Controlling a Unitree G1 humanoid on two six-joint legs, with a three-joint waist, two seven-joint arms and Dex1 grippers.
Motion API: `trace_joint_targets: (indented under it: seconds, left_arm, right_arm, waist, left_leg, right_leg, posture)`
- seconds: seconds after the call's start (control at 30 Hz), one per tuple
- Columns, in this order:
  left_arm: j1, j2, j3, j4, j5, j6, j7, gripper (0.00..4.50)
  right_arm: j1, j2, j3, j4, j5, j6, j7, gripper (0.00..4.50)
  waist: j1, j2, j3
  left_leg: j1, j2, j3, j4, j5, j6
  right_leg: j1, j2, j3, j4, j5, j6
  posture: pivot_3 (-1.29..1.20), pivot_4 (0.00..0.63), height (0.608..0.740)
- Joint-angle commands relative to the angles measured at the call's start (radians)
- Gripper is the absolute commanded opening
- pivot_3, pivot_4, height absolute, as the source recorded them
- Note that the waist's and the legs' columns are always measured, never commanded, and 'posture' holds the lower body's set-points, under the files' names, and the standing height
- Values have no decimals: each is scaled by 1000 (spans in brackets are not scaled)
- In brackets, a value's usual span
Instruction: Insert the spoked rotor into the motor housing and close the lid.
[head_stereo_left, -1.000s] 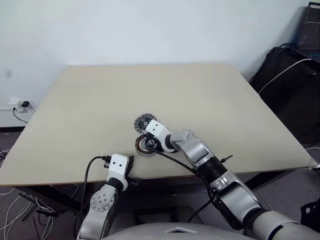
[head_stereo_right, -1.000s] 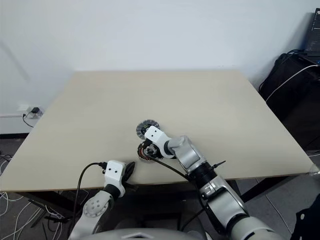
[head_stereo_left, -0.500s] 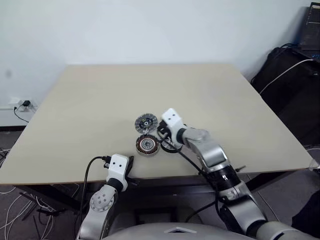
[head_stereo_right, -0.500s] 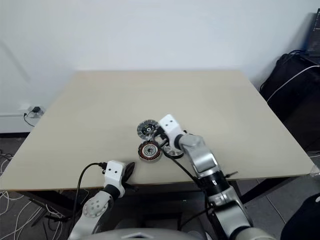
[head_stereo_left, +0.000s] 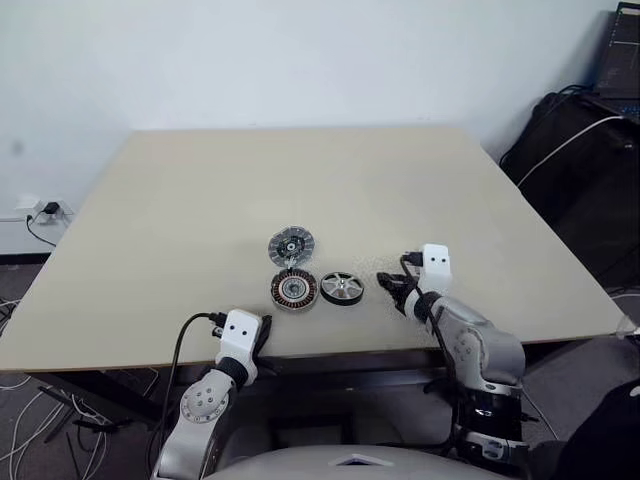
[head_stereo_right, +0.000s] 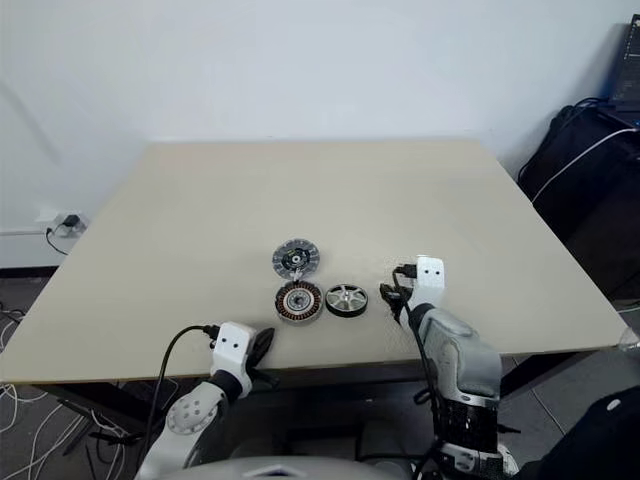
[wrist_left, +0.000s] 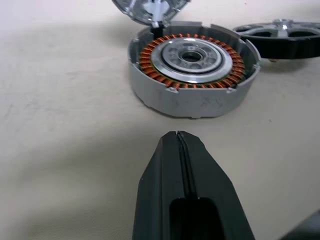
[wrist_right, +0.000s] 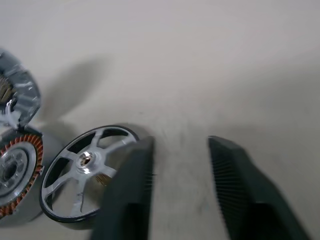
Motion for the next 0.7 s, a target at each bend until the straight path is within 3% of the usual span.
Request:
trace_joint_targets:
  seconds: [0.03,0.3,0.7]
  left_arm:
    - [-11,4,-1,-31,-13,0,-6,0]
    - [-2,7,-1,-39,-15,8,-5,0]
    - [-2,1,0,-35,-14,9,3,0]
  right_arm:
    - [-33,59,-112,-40,106,96,-54,2837]
    - [-130,163,-367,-2,351,319,-134,2837]
    - [-124,198,-358,92,479,338,-207,2837]
  waist:
    - [0,0,0]
    - [-1,3,1]
    - [-2,5,2]
  left_leg:
    - [0,0,0,0,0,0]
    - [0,0,0,0,0,1]
    - [-1,0,-1,-1,0,1]
  right_leg:
    - [0,0,0,0,0,0]
    - [0,0,0,0,1,-2]
    - [0,-1,0,0,-1,0]
  posture:
    - [0,0,740]
    - [0,0,740]
    - [0,0,740]
